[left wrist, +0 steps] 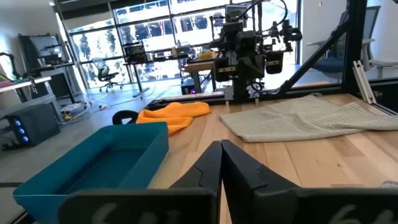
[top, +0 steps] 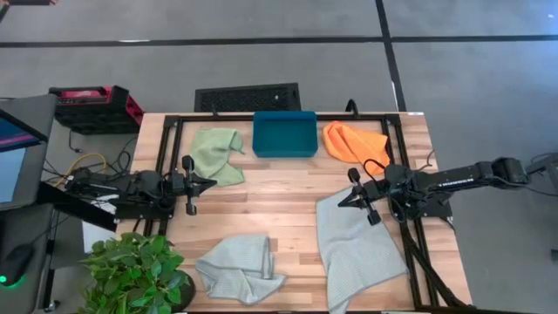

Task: Fold microfiber towels

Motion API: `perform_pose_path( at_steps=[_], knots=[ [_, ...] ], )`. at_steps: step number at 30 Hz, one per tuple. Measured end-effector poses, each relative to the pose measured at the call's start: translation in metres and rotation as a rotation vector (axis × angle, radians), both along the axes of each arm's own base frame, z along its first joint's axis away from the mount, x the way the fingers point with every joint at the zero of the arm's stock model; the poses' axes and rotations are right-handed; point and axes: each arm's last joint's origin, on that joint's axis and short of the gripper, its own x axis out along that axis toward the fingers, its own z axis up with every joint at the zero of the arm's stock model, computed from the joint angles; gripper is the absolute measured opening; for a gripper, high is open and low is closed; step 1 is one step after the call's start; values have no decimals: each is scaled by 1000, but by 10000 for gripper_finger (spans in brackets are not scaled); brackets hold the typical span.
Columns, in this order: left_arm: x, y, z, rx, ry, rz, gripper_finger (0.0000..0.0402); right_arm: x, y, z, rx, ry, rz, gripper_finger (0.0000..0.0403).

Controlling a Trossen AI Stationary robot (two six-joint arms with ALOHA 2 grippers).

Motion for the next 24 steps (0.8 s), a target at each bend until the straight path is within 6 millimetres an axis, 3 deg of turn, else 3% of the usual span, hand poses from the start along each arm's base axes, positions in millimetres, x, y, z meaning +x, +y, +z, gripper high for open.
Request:
perform_pose_path(
  at_steps=[15,19,24],
  knots=[
    [0,-1,2,-58,-49,-31,0,0,0,0,0,0,0,33],
    [-3,-2,23,-23,-188,-73,0,0,0,0,0,0,0,33],
    [-8,-1,55,37,-171,-67,0,0,0,0,0,0,0,33]
  ],
)
